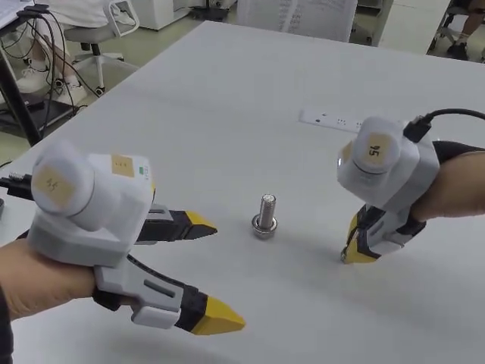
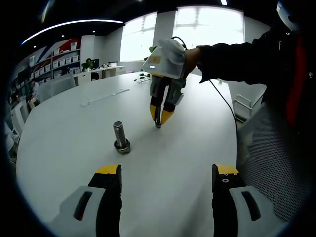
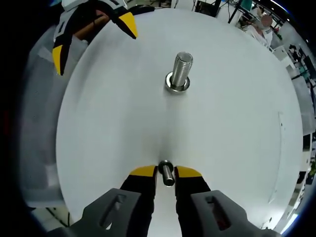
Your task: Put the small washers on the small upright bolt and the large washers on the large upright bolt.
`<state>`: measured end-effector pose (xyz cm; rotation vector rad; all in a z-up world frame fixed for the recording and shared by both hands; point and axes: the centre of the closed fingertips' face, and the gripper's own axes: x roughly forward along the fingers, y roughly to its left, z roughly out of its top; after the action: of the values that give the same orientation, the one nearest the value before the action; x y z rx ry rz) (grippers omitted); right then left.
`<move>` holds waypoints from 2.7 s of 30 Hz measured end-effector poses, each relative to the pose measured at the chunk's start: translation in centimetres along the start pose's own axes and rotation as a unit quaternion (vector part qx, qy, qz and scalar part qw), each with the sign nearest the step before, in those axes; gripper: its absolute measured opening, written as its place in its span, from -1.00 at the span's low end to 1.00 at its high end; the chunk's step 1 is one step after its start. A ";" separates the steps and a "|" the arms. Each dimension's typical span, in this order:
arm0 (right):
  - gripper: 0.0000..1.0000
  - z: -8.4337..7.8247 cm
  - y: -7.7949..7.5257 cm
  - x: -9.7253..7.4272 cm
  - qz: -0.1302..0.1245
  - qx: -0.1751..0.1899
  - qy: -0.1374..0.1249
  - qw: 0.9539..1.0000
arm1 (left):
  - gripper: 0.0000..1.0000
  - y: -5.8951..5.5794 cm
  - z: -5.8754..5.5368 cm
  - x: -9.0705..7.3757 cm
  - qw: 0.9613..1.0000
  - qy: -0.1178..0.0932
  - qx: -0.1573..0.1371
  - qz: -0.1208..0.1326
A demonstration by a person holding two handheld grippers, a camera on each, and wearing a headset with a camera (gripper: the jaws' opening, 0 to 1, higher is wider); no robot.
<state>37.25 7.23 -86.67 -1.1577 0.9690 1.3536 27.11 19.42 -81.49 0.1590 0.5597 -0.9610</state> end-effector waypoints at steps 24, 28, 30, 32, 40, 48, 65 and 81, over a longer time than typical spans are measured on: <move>-0.30 -0.5 0.4 -0.6 -0.005 0.045 -0.046 0.998 | 0.49 -0.2 -0.1 0.1 1.000 0.005 0.001 -0.005; -0.18 -0.7 0.7 -0.7 -0.006 0.057 -0.057 0.997 | 0.49 -0.2 -0.1 0.0 1.000 0.005 0.002 -0.004; -0.14 -0.8 0.9 -0.7 -0.008 0.063 -0.064 0.996 | 0.49 -0.2 -0.1 0.0 1.000 0.005 0.002 -0.004; -0.05 -0.8 1.0 -0.7 -0.009 0.068 -0.069 0.995 | 0.49 -0.3 -0.1 0.0 1.000 0.005 0.002 -0.005; 0.20 -0.7 1.7 -0.9 -0.013 0.090 -0.101 0.991 | 0.49 -0.1 -0.1 0.0 1.000 0.004 0.002 -0.004; 0.49 -0.4 2.3 -1.1 -0.017 0.106 -0.134 0.985 | 0.49 -0.1 0.1 0.0 1.000 0.002 0.000 -0.003; 0.84 0.4 4.1 -2.7 -0.042 0.154 -0.214 0.964 | 0.51 -0.1 0.2 -0.4 1.000 -0.001 0.001 0.000; 0.96 -0.1 5.8 -4.8 -0.080 0.202 -0.259 0.941 | 0.53 -0.2 1.1 -1.1 1.000 -0.016 0.001 0.008</move>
<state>31.33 5.48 -82.29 -0.5149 0.7010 1.1702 26.86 19.70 -80.00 0.1492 0.5276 -0.9465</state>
